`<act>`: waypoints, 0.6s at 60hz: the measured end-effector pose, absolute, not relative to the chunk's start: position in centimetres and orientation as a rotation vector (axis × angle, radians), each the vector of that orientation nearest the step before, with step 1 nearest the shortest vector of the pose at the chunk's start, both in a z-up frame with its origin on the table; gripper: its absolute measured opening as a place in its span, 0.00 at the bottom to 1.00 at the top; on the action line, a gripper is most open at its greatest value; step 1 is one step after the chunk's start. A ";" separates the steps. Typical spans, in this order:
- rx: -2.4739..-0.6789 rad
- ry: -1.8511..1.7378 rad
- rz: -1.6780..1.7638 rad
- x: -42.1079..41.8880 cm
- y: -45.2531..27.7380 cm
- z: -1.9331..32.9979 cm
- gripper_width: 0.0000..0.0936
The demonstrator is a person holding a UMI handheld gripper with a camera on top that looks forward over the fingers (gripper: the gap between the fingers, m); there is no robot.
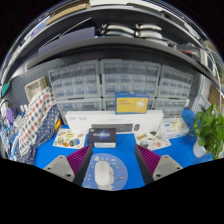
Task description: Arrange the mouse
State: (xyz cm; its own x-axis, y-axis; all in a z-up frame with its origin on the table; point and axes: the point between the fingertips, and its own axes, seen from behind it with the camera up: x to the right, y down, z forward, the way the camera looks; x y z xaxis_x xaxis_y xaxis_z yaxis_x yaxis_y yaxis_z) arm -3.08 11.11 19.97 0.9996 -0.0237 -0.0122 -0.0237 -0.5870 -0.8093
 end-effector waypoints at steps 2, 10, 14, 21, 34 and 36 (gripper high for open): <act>-2.189 0.042 -0.009 -2.6 11.0 20.6 0.92; -2.152 0.057 0.009 -2.0 10.9 22.1 0.93; -2.156 0.067 0.009 -1.5 10.5 22.1 0.92; -2.176 0.066 -0.021 -0.7 9.8 21.9 0.93; -2.189 0.073 -0.024 -0.3 9.2 21.8 0.93; -2.192 0.075 -0.022 -0.3 9.1 21.7 0.93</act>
